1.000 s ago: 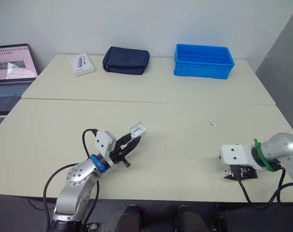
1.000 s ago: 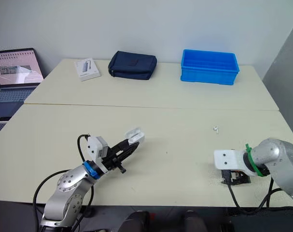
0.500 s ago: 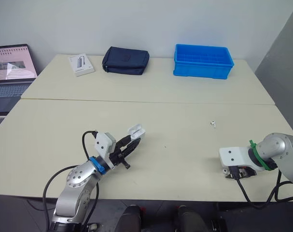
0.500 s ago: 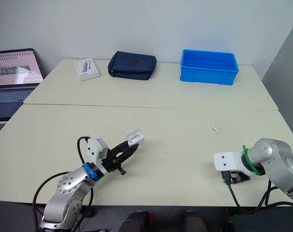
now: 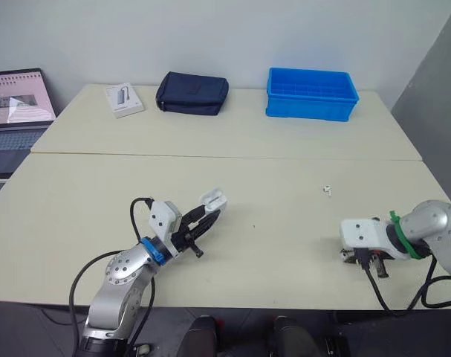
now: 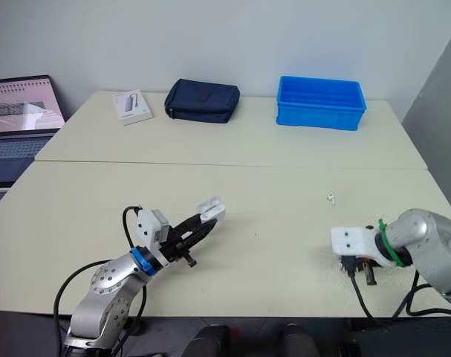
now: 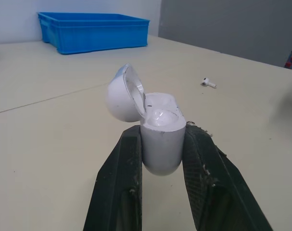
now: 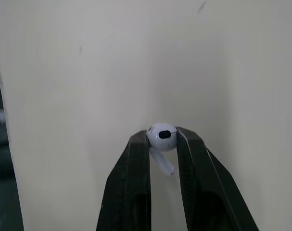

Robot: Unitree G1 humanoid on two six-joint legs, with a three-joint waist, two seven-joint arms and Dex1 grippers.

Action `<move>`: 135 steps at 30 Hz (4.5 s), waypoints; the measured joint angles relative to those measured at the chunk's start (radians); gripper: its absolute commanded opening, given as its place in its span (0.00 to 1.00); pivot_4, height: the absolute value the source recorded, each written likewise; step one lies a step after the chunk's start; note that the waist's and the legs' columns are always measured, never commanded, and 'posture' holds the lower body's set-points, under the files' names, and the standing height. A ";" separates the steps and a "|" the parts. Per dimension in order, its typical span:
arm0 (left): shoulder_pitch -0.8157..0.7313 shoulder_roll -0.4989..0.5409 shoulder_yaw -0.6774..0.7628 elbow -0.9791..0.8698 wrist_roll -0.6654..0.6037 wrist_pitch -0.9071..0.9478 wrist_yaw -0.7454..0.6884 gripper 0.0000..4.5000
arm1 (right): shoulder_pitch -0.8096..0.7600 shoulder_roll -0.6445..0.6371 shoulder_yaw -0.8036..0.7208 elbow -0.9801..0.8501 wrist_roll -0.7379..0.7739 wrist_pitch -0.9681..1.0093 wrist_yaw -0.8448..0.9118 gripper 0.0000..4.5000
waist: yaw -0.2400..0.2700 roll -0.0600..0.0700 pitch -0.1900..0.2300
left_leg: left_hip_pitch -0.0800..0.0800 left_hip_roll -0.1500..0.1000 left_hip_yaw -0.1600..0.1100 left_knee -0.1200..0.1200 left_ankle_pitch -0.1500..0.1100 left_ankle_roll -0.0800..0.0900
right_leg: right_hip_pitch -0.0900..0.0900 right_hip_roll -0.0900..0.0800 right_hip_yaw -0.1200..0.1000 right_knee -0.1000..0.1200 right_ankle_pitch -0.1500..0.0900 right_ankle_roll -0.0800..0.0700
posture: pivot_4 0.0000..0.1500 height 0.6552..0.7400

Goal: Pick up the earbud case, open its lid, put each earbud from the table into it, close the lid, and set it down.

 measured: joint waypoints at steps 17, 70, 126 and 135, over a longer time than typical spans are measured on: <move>-0.070 -0.048 -0.043 0.004 -0.003 0.002 -0.014 0.18 | -0.152 0.931 -0.236 -0.213 0.452 0.445 -0.659 0.09 | -0.002 0.000 0.000 | -0.002 -0.001 -0.003 0.000 0.000 0.000 | -0.003 0.003 -0.001 0.003 0.000 0.000 | 1.00 1.00; -0.089 -0.066 -0.060 -0.010 -0.001 0.025 0.027 0.18 | 0.026 0.837 -0.018 -0.192 0.365 0.136 -0.892 0.97 | -0.003 0.000 0.000 | -0.003 0.000 -0.004 -0.001 0.000 0.000 | -0.004 0.003 -0.001 0.002 0.000 -0.001 | 1.00 1.00; -0.130 -0.069 -0.083 0.053 0.017 -0.019 0.026 0.18 | -0.162 0.684 -0.253 0.738 0.077 -0.246 -0.950 0.79 | -0.005 0.001 0.000 | -0.002 0.000 -0.001 0.000 0.000 0.000 | -0.002 0.004 0.001 0.003 0.000 0.000 | 1.00 1.00; -0.123 -0.068 -0.082 0.052 0.017 -0.019 0.026 0.18 | -0.106 0.712 -0.292 0.600 0.121 -0.095 -0.970 0.10 | 0.001 0.001 -0.001 | -0.001 -0.001 -0.001 0.000 0.000 0.000 | -0.001 0.003 0.001 0.003 0.000 0.000 | 1.00 1.00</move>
